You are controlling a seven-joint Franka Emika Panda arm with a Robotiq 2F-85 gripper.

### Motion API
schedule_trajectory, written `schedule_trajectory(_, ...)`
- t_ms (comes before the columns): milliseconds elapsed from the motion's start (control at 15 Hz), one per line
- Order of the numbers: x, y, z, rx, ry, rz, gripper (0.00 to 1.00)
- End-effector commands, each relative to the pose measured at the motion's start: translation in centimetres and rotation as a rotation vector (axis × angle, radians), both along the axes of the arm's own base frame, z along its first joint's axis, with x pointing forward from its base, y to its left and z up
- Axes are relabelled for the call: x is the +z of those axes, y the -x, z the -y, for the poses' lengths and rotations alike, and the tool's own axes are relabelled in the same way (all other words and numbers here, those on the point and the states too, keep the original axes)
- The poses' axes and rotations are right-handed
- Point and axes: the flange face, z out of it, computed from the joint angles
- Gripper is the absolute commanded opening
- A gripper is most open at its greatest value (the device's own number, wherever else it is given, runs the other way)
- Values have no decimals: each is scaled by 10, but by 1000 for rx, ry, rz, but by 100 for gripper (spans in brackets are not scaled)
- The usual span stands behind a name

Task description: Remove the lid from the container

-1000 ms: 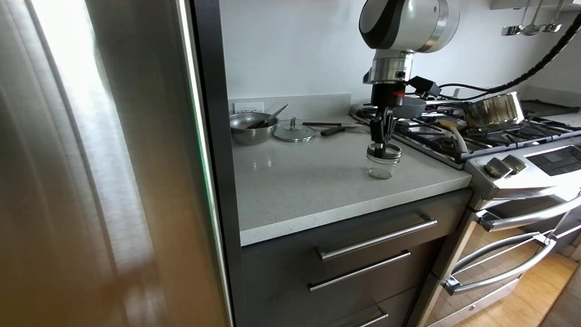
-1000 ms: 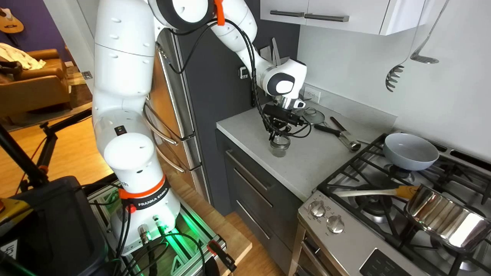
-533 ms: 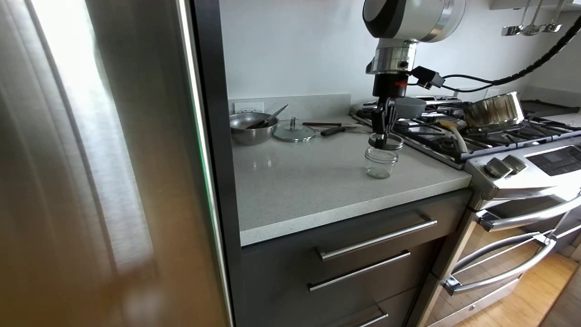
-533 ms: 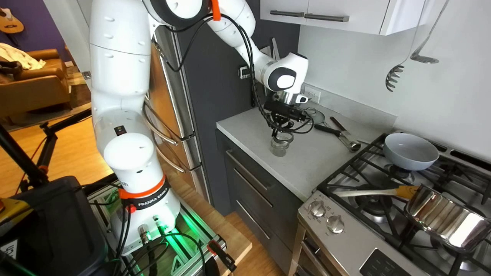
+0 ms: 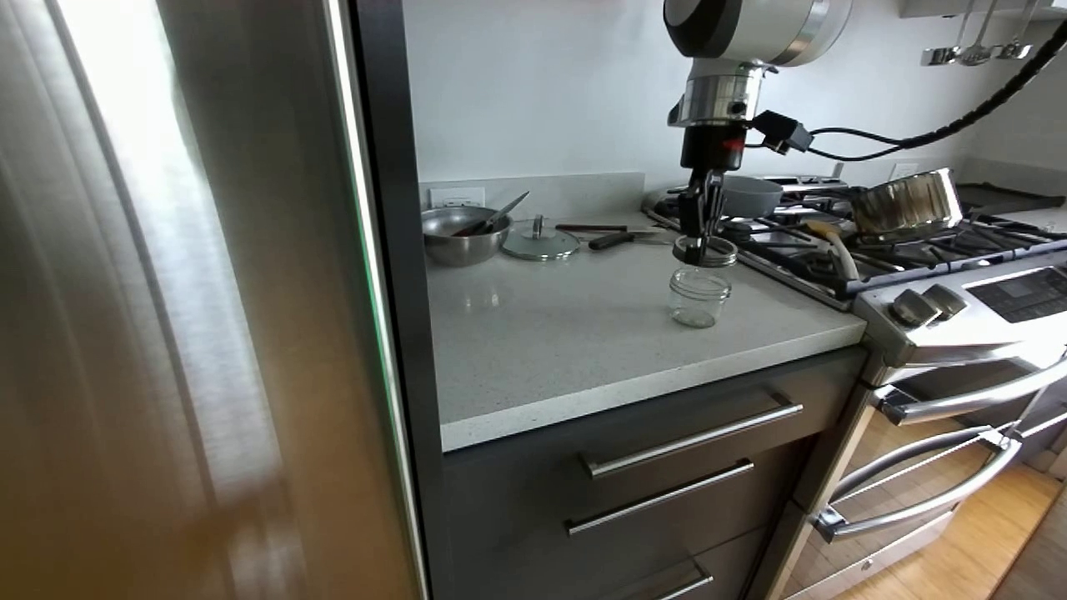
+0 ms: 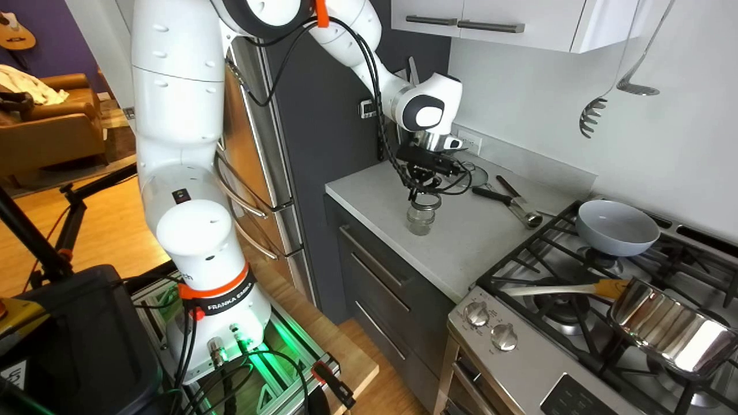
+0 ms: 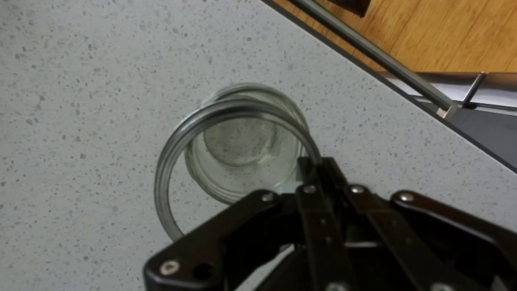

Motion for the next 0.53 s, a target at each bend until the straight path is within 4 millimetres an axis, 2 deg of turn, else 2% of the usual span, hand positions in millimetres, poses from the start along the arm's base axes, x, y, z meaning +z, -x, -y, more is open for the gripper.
schedule_trajectory(0, 16, -10, -27, 69, 34, -4, 2)
schedule_trajectory(333, 14, -39, -82, 183, 57, -21, 2)
schedule_trajectory(467, 6, -49, -96, 226, 65, -42, 2)
